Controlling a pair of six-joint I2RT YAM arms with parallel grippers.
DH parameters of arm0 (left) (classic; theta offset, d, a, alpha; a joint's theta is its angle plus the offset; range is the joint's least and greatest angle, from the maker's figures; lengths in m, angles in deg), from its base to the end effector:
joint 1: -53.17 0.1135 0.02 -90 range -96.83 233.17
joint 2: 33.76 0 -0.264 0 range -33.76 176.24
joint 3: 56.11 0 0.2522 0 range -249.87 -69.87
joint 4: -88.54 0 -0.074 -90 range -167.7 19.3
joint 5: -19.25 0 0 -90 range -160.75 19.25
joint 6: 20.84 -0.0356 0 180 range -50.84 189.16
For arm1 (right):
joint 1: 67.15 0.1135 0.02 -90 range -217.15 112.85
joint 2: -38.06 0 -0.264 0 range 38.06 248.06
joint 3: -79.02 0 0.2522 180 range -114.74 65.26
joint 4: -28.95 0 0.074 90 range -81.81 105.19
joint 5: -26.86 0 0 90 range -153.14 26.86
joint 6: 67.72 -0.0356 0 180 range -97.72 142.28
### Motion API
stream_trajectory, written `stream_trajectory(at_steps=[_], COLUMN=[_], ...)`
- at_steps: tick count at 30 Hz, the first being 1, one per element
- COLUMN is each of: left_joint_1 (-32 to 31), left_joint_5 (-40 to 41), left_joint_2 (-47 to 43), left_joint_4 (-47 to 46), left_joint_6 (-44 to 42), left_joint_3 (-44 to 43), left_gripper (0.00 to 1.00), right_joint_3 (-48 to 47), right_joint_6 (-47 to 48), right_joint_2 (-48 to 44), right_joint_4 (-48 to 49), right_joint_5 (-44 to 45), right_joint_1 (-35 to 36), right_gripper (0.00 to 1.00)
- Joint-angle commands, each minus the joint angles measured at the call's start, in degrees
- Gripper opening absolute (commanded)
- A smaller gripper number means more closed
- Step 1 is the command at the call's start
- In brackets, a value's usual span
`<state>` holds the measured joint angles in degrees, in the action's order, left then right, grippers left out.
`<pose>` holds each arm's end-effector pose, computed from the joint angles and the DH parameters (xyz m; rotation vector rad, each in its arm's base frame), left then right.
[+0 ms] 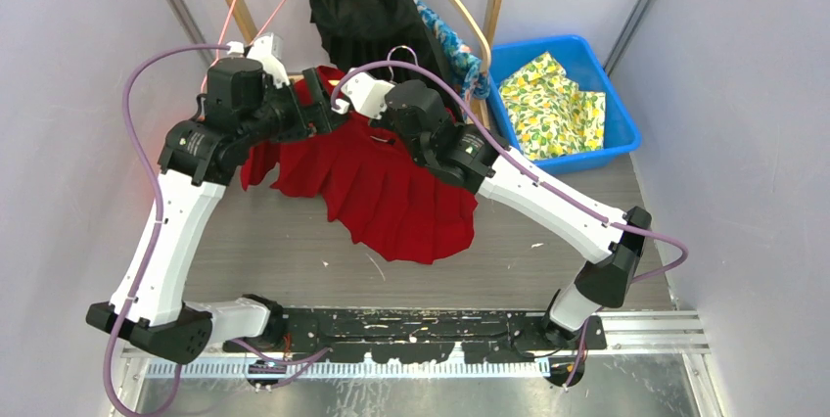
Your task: Remove the skirt from the hanger
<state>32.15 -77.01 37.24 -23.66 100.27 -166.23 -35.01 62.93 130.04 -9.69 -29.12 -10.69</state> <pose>0.2093 -0.0846 0.4697 -0.1189 2.1343 -0.6615 0.2167 0.2908 0.4425 -1.0646 1.4812 -0.3566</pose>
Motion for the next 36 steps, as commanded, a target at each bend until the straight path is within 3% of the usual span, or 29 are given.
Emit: stream_trajectory(at_steps=[1, 14, 19, 22, 27, 31, 33, 35, 36], left_joint_1=[-1.36, -4.30, -5.85, -7.04, -8.96, -10.14, -10.33, -10.36, -10.35], left_joint_5=[1.65, 1.01, 6.64, 11.13, 15.47, 20.91, 22.68, 24.60, 25.37], left_joint_2=[0.26, 0.00, 0.43, 1.33, 4.41, 5.40, 5.75, 5.91, 5.78], left_joint_4=[-6.23, -10.48, -7.70, -4.55, -5.00, -5.08, -5.45, -5.75, -5.92], left_joint_6=[3.80, 10.41, 8.57, 6.03, 4.62, 1.75, 0.47, -0.56, -1.13], left_joint_3=[-0.64, 0.40, -0.35, -0.09, 1.85, 0.86, 0.63, 0.35, 0.34], left_gripper=[0.94, 0.94, 0.94, 0.89, 0.68, 0.45, 0.30, 0.02, 0.00], right_joint_3=[-2.12, -1.69, -1.41, -1.42, -1.34, -1.39, -1.46, -1.55, -1.59], right_joint_6=[-0.62, -0.54, -0.55, -0.50, -0.49, -0.46, -0.43, -0.41, -0.35], right_joint_2=[-2.51, -2.50, -2.51, -2.64, -2.78, -2.73, -2.67, -2.60, -2.60], right_joint_4=[9.44, 9.42, 9.66, 9.61, 9.64, 9.63, 9.63, 9.61, 9.61], right_joint_5=[1.41, 1.28, 1.23, 1.23, 1.53, 1.42, 1.41, 1.42, 1.40], right_joint_1=[0.18, 0.06, 0.08, 0.08, 0.12, 0.12, 0.14, 0.17, 0.07], right_gripper=[0.01, 0.01, 0.01, 0.01, 0.01, 0.01, 0.01, 0.01, 0.01])
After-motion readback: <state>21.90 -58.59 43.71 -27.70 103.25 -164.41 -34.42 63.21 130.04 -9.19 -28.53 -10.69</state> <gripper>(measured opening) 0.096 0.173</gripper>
